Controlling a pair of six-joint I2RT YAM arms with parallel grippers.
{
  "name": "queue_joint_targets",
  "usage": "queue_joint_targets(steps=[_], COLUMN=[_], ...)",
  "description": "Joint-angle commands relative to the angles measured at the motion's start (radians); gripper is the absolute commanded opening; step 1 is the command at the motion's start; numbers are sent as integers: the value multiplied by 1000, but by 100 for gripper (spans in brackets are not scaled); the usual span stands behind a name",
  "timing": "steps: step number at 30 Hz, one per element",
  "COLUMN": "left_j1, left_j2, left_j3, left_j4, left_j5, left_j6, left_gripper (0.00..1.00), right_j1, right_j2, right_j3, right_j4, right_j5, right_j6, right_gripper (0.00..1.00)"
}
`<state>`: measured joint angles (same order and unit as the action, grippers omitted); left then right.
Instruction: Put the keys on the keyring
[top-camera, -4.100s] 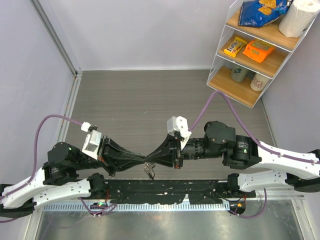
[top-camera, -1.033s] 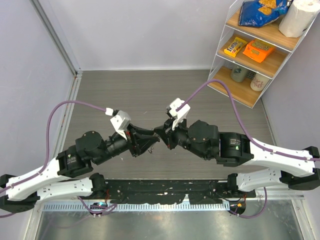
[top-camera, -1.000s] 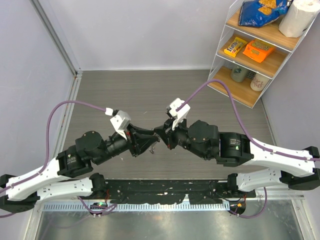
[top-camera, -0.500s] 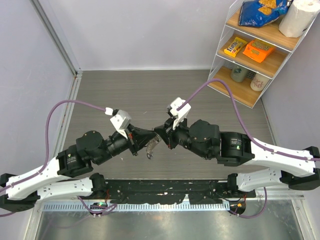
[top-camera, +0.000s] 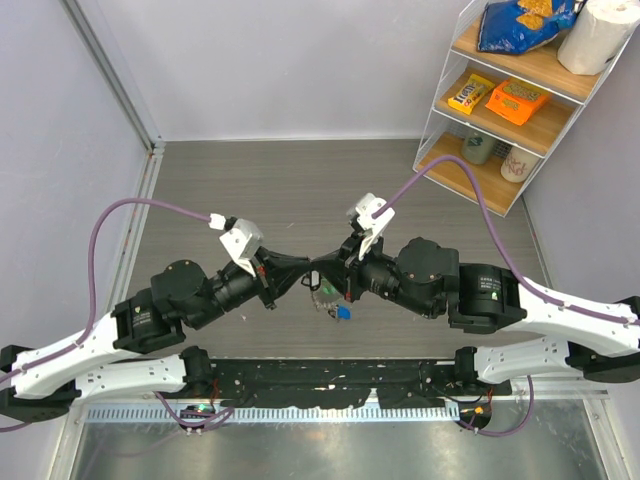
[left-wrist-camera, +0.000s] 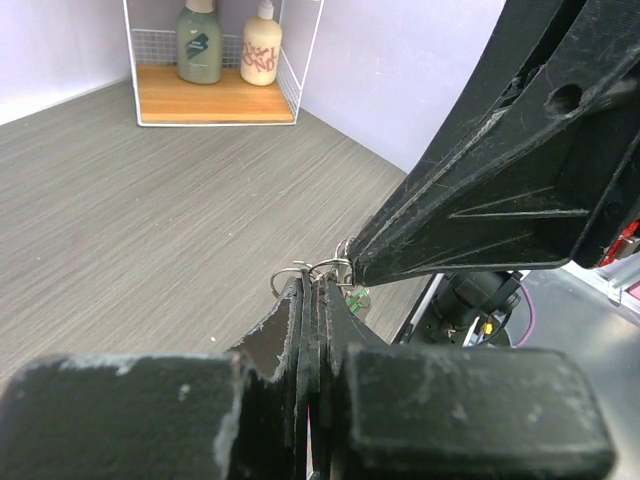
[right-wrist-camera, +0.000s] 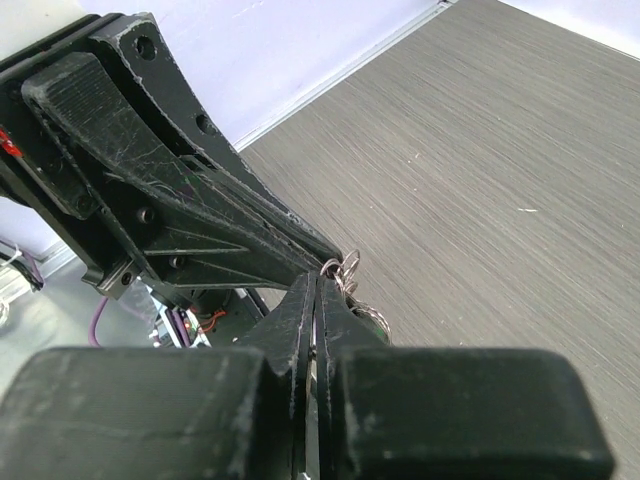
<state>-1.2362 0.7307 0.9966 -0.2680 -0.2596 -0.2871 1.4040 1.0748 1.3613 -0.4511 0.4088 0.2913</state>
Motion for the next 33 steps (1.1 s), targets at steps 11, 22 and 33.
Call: queue_joint_targets(steps=[11,22,33], left_j1=[9,10,9], left_j2=[-53,-211,-336], left_j3=[-24,-104,-197], left_j4=[68,44,-5], left_j5=[85,73,-12], left_j6=[31,11,-11], left_gripper=[39,65,66], right_j1=[10,-120,-304], right_j2=[-21,7,111], right_j3=[44,-5,-108], right_j4=[68,81,268], right_j5=[77,16,-287], right_j6=[-35,-49,-40], right_gripper=[5,5,5])
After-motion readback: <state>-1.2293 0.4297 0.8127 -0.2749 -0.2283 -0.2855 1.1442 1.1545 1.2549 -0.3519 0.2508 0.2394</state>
